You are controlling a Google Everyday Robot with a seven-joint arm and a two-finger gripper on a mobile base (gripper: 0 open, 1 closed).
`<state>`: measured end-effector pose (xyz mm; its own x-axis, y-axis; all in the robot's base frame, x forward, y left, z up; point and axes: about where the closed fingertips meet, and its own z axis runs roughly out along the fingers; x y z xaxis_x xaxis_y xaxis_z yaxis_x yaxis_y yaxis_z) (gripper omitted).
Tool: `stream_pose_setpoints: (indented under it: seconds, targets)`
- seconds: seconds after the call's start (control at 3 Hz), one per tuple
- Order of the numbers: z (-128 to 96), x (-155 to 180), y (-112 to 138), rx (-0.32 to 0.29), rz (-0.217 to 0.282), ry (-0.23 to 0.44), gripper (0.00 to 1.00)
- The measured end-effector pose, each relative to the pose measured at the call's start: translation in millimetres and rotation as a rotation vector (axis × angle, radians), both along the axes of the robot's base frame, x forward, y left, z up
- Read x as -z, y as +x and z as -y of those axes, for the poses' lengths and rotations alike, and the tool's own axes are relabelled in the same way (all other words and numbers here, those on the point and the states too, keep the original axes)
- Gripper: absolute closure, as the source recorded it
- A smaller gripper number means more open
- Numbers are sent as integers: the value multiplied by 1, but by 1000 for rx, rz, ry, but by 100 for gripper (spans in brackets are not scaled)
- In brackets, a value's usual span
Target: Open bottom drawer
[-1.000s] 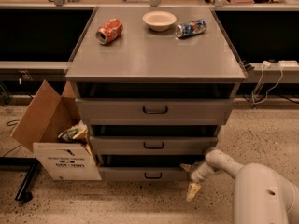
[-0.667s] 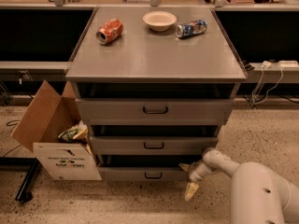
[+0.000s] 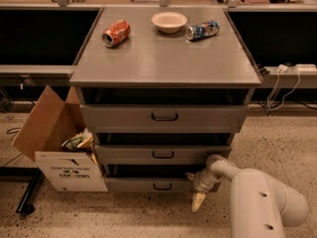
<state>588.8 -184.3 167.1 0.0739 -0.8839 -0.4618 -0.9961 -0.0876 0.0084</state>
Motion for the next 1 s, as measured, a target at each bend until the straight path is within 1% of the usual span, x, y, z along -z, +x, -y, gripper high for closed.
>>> stream_pose_setpoints:
  seconds: [0.33, 1.0]
  targets:
    - [-1, 0, 1, -2, 1, -1, 19]
    - [15, -12, -26, 48, 6, 45, 66]
